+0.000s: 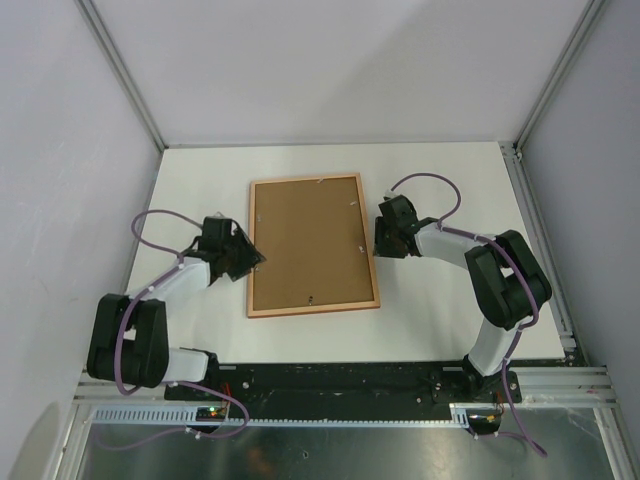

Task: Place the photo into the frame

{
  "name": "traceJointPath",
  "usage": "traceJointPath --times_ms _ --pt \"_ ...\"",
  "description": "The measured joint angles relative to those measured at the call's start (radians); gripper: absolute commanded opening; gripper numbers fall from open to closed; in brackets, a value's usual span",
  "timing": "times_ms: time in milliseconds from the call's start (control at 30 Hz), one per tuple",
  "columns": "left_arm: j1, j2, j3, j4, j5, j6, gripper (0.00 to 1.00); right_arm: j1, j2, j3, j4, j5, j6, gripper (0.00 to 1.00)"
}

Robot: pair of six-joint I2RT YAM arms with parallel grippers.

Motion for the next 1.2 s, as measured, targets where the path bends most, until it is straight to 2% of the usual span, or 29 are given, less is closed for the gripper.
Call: traceJointPath --times_ms 533,833,1200 --pt "-0.024 0.082 0.023 0.05 0.011 -0.001 0.57 0.003 0.0 0.0 0.0 -0.001 0.0 0.41" --pt "-0.025 0.156 0.103 0.042 0.009 0.007 0.56 0.006 0.0 0.0 0.0 0.0 0.0 0.41" --pt "-0.019 0.102 0.159 0.021 -0.035 0.047 0.6 0.01 -0.007 -0.009 0.002 0.001 -0.008 0.4"
